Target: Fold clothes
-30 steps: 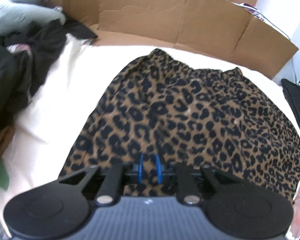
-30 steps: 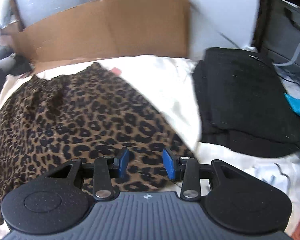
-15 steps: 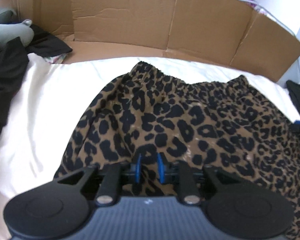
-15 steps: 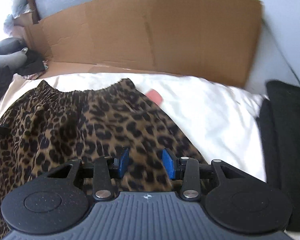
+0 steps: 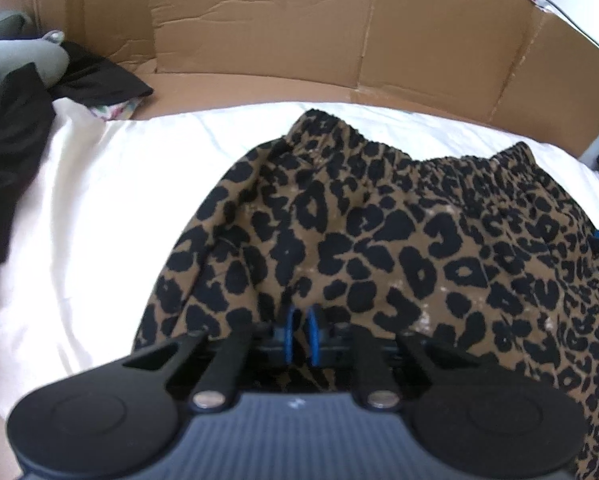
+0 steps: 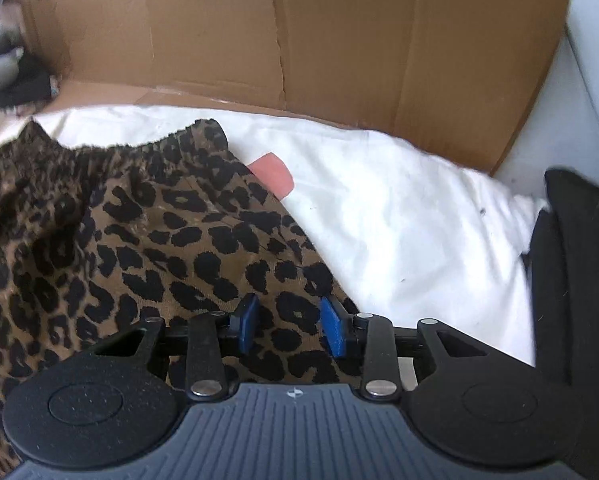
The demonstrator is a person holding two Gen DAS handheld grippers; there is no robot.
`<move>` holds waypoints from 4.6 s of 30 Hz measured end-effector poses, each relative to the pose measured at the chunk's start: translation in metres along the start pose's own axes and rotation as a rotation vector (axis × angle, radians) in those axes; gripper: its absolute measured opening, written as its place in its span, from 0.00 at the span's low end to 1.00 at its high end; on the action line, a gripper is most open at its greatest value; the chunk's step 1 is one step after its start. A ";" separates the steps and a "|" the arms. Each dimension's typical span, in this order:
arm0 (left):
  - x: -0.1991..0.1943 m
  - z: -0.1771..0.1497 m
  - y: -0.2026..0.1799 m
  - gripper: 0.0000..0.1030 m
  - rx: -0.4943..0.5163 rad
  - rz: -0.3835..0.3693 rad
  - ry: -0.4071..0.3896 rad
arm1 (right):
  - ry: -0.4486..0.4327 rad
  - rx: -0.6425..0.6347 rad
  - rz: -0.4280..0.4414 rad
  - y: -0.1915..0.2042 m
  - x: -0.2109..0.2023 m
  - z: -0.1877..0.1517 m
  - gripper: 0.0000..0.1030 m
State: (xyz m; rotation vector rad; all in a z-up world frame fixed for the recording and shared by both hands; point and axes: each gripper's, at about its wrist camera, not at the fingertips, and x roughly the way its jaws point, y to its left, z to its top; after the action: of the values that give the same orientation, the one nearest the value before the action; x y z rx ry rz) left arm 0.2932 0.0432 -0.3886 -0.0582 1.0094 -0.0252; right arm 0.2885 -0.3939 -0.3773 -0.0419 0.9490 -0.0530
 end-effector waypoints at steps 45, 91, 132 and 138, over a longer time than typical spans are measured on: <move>-0.074 -0.001 0.034 0.42 -0.053 0.013 -0.035 | -0.074 0.178 0.110 0.000 -0.091 -0.005 0.42; -0.102 -0.125 0.113 0.28 -0.202 0.097 0.177 | 0.016 0.189 0.126 0.022 -0.124 -0.073 0.82; -0.120 -0.128 0.124 0.11 -0.289 -0.094 0.164 | 0.149 0.161 0.015 -0.019 -0.107 -0.123 0.82; -0.113 -0.129 0.135 0.19 -0.323 -0.118 0.143 | 0.152 0.134 -0.001 -0.018 -0.104 -0.125 0.82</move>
State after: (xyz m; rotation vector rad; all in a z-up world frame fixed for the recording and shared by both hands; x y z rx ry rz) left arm 0.1231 0.1791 -0.3692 -0.4162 1.1448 0.0272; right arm 0.1263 -0.4068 -0.3646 0.0867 1.0951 -0.1220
